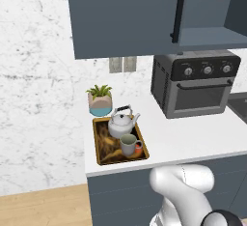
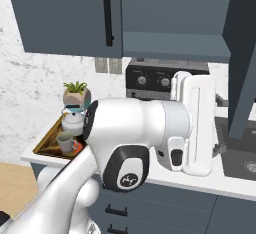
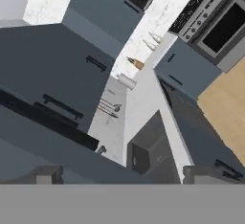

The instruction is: Pick the kettle from the counter and place it on the tray. Then pick the mug from the cabinet and place it on the tray. Then close the cabinet doors.

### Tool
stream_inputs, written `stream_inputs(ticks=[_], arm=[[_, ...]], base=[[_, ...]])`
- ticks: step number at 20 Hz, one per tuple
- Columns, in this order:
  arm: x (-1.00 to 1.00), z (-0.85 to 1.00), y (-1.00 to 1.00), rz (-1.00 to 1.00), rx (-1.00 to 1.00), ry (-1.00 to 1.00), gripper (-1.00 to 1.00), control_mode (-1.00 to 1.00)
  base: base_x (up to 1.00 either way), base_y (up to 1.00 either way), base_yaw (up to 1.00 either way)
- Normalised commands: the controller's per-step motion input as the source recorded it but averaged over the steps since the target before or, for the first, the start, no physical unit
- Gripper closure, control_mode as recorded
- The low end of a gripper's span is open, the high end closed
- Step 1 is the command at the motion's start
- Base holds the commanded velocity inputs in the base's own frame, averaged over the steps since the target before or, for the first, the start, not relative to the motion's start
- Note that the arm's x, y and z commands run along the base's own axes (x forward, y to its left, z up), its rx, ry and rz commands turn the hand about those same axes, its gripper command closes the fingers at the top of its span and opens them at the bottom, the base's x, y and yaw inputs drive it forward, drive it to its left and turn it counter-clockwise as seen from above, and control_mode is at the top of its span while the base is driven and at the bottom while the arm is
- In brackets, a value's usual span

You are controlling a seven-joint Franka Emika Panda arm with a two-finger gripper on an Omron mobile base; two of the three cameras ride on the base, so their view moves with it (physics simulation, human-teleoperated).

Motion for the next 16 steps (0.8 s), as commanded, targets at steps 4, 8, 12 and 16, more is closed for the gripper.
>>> stream_inputs(ticks=[4, 8, 12, 16], arm=[[-0.18, 0.00, -0.34, -0.12, 0.07, -0.29, -1.00, -1.00], [-0.04, 0.06, -0.55, -0.08, 0.09, -0.19, -1.00, -1.00], [-0.12, 0.02, -0.47, -0.04, 0.10, -0.16, -1.00, -1.00], [0.16, 0.00, -0.36, -0.01, 0.07, -0.01, -1.00, -1.00]], base=[[0.00, 0.00, 0.00], [0.00, 0.00, 0.00], [0.00, 0.00, 0.00], [0.00, 0.00, 0.00]])
